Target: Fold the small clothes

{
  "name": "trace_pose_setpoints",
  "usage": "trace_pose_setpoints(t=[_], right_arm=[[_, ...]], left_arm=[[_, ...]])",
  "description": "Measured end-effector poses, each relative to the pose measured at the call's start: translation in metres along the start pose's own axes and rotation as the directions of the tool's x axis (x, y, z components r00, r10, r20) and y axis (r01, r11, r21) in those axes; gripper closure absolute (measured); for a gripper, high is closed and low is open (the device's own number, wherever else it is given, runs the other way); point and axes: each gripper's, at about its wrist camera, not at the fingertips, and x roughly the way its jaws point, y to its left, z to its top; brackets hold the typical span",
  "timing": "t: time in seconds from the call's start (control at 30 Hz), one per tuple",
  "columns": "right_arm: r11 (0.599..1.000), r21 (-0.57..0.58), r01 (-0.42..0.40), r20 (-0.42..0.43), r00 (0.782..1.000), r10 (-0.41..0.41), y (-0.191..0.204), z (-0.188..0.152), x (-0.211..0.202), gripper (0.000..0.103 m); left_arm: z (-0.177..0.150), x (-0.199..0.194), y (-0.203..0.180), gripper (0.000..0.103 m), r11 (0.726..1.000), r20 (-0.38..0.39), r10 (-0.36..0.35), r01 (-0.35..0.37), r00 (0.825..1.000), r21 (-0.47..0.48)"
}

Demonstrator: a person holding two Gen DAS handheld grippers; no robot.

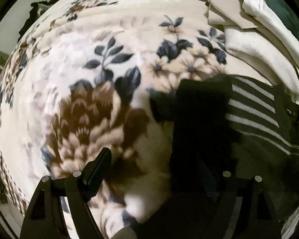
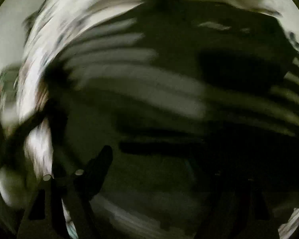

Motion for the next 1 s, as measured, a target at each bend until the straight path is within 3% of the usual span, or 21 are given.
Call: trace_pose_setpoints(t=[0.07,0.13,0.27,0.4,0.47,0.53,0.57,0.63,0.8,0.9,1.0], right_arm=[[0.990,0.144,-0.004,0.117,0.993,-0.013,-0.025,0.018,-0.020,0.028],[0.975,0.212,0.060,0.199,0.974,-0.104,-0.041,0.023,-0.043,0.028],[0.980,0.187,0.065,0.253,0.961,-0.112,-0.053,-0.005,-0.087,0.028],[0.992,0.086,0.089,0.185,0.977,-0.104,-0.056,-0.060,-0.088,0.028],[0.983,0.084,0.163,0.097,0.981,-0.171,-0.074,-0.081,-0.064,0.028],[0.936,0.160,0.312,0.046,0.945,-0.323,-0.104,-0.102,-0.043,0.028],[0.931,0.202,0.304,0.050,0.946,-0.320,-0.117,-0.109,-0.041,0.029],[0.921,0.295,0.254,0.077,0.955,-0.288,-0.134,-0.122,-0.051,0.029],[0.931,0.316,0.185,0.159,0.957,-0.245,-0.112,-0.129,-0.085,0.028],[0.958,0.241,0.154,0.184,0.962,-0.201,-0.078,-0.117,-0.090,0.028],[0.970,0.112,0.217,0.215,0.947,-0.237,-0.028,-0.089,-0.081,0.028]], left_arm=[[0.009,0.002,0.003,0.020,1.000,0.009,0.004,-0.004,1.000,-0.002],[0.018,0.005,0.005,0.020,1.000,0.010,0.000,0.000,1.000,-0.007],[0.022,-0.004,0.013,0.020,1.000,0.012,-0.017,0.017,1.000,-0.003],[0.019,-0.014,0.023,0.020,0.999,0.022,-0.038,0.037,0.999,0.033],[0.016,-0.001,0.016,0.020,0.998,-0.010,0.013,-0.013,1.000,0.062],[0.014,0.013,0.011,0.020,0.999,-0.055,0.009,-0.007,0.998,0.037],[0.016,0.018,0.018,0.020,1.000,-0.080,-0.025,0.025,0.996,0.003],[0.017,0.007,0.031,0.020,0.997,-0.059,-0.064,0.062,0.996,-0.035],[-0.008,-0.039,0.060,0.020,0.998,0.027,-0.055,0.056,0.998,-0.030],[-0.029,-0.049,0.080,0.020,0.997,0.028,-0.037,0.039,0.999,-0.061],[-0.045,-0.050,0.078,0.020,0.998,0.026,0.006,-0.004,1.000,-0.062]])
